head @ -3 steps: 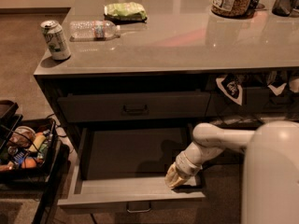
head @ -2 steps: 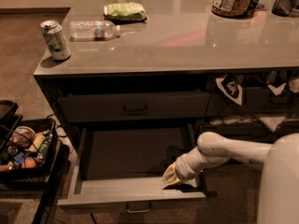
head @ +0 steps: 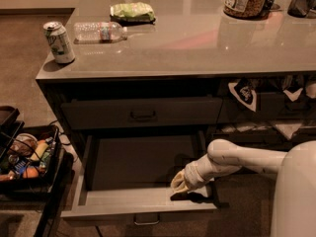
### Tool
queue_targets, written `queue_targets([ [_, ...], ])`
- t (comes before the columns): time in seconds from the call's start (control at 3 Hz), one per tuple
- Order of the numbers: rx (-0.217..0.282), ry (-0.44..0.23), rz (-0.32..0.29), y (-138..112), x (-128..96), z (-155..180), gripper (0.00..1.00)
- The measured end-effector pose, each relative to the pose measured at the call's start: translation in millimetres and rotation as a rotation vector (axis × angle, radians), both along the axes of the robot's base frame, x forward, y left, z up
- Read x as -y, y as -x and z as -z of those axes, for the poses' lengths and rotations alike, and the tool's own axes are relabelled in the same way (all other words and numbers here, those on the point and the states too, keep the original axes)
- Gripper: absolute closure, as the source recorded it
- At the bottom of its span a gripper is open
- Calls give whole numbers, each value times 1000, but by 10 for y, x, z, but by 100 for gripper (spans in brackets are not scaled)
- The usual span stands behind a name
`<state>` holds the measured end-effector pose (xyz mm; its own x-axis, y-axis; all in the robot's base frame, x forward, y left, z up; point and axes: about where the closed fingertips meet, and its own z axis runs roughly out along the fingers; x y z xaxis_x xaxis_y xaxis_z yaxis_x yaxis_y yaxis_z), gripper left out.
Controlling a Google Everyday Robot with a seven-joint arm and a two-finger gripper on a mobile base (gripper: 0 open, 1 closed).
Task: Open middle drawer
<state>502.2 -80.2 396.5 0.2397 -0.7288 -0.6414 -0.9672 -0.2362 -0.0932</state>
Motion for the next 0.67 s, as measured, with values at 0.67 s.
queue_targets([
  [0.67, -50, -74, -8, 448, -16, 292, 100],
])
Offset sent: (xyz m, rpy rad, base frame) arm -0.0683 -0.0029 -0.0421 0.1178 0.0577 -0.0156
